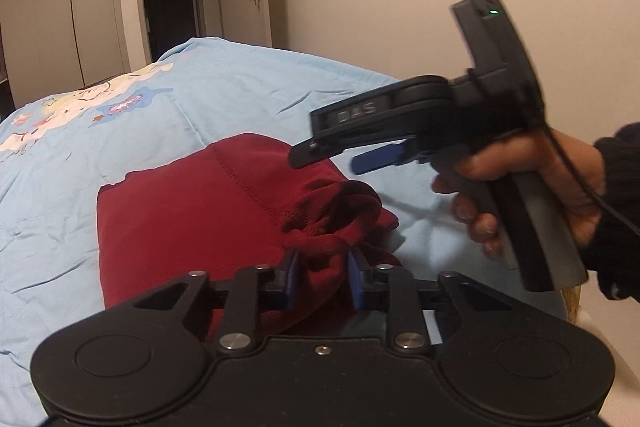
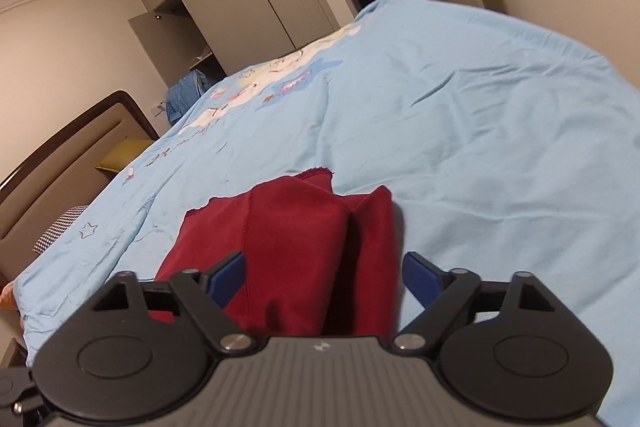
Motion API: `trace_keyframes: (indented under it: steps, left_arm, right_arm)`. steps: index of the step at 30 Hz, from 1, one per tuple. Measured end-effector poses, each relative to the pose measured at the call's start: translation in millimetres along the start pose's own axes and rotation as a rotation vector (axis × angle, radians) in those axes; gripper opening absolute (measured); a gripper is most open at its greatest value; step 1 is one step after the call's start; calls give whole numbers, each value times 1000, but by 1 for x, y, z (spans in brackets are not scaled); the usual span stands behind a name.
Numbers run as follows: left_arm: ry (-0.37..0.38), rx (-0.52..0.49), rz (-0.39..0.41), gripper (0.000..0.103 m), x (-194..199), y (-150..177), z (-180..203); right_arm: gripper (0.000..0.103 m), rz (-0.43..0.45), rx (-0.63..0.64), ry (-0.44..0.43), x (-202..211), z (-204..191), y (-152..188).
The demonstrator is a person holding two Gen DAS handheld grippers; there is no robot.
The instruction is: Fold small clothes
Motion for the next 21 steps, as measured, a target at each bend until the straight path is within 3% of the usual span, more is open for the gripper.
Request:
trace_keyframes:
  steps: [3,7,11,17,21]
  left_arm:
    - [2,5,-3,18,-1,0,0]
    - [-1,0,1,13,-1,-1,1]
    - [2,1,22,11,1,-4,3]
    - [29,-30,40,10,0,-12,12]
    - [45,-48,14,10,-8,-8,17]
  right_arm:
    - [65,-27,-6,-16,-16,-2,-3]
    - [30,-46,-35,-27,-27,-1,-3]
    - [11,-10,0,-17,-22,-6,-7]
    - [9,81,56,20,2,-11,-17]
    - [9,88,46,51,8,-1,-15]
Point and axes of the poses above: each gripper's, at about its wrist camera, not at the fingertips, and x roughly against the way its jaws point, z to its right, y to its underside, the point moved 6 cm from there along -x, roughly the way its jaws point, and after that the axes turned 7 degrees about -z, right-handed, at the moved point
